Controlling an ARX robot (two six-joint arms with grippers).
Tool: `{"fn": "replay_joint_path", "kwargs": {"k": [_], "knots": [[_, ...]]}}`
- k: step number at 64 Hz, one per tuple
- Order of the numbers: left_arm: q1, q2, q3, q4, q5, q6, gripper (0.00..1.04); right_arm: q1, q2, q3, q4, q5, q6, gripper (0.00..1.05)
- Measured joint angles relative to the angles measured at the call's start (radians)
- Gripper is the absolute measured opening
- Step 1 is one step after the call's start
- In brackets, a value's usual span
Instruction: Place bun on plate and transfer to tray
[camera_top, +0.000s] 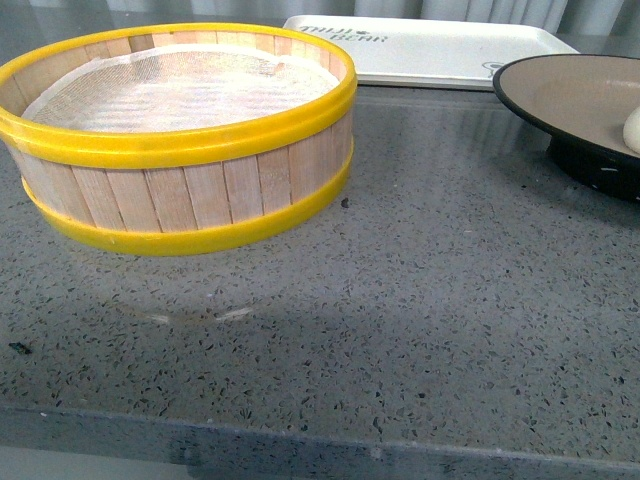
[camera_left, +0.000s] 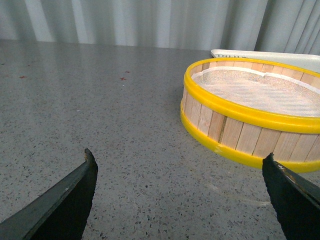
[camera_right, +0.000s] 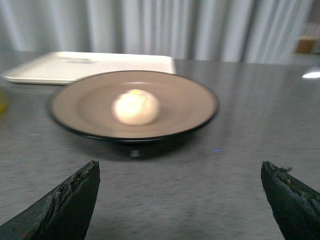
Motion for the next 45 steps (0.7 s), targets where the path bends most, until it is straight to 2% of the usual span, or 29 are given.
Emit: {"fn": "replay_joint_path", "kwargs": {"k": [4, 6, 13, 21, 29, 34, 37, 45], "knots": [[0.000, 0.000, 0.000, 0.000, -0.001, 0.000, 0.98, 0.063, 0.068, 0.000, 0.118, 0.198, -0.140, 0.96], [0.000, 0.000, 0.000, 0.000, 0.000, 0.000, 0.98, 0.057, 0.110, 0.001, 0.183, 0.198, -0.194, 0.96], [0.000, 0.000, 0.000, 0.000, 0.000, 0.000, 0.98, -0.054, 0.301, 0.034, 0.420, 0.060, -0.249, 0.96], [0.000, 0.000, 0.000, 0.000, 0.000, 0.000, 0.98, -0.239, 0.530, 0.136, 0.582, -0.126, -0.169, 0.96], [0.000, 0.000, 0.000, 0.000, 0.000, 0.000, 0.98, -0.451, 0.785, 0.303, 0.568, -0.293, 0.043, 0.96], [0.000, 0.000, 0.000, 0.000, 0.000, 0.000, 0.98, -0.580, 1.001, 0.454, 0.461, -0.423, 0.319, 0.96], [0.000, 0.000, 0.000, 0.000, 0.000, 0.000, 0.98, -0.618, 1.106, 0.528, 0.395, -0.494, 0.490, 0.96], [0.000, 0.000, 0.000, 0.000, 0.000, 0.000, 0.98, -0.629, 1.212, 0.587, 0.334, -0.602, 0.713, 0.96]]}}
